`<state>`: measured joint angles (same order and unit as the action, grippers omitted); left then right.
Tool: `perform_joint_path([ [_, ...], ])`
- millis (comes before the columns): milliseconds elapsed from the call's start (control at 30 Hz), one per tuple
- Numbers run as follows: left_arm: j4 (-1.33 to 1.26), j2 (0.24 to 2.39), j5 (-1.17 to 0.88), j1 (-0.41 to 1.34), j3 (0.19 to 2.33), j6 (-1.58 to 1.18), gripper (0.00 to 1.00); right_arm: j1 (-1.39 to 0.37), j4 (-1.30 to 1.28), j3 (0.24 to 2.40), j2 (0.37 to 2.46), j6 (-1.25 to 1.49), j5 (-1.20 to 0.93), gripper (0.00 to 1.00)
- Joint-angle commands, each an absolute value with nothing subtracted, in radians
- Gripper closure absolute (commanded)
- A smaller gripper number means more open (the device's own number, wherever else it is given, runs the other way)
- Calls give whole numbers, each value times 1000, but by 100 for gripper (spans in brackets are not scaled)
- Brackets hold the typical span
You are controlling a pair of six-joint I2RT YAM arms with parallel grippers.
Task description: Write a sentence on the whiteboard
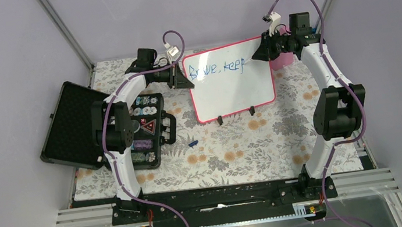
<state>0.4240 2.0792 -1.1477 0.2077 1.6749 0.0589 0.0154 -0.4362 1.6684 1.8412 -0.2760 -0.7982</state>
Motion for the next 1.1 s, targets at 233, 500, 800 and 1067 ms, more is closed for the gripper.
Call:
perform_joint_path([
  [233,383,2057,-1122,216,1679,103,100,5,-452,1686,1802,-277,-832,100],
  [500,383,2043,-1124,215,1686,91,72,6,-457,1681,1722,-240,-894,100],
  [800,360,1990,-1120,207,1615,85,70,-55,-469,1605,1646,-224,-932,100],
  [1067,259,1954,-1158,199,1523,28,69,-150,-382,1500,1618,-156,-916,100],
])
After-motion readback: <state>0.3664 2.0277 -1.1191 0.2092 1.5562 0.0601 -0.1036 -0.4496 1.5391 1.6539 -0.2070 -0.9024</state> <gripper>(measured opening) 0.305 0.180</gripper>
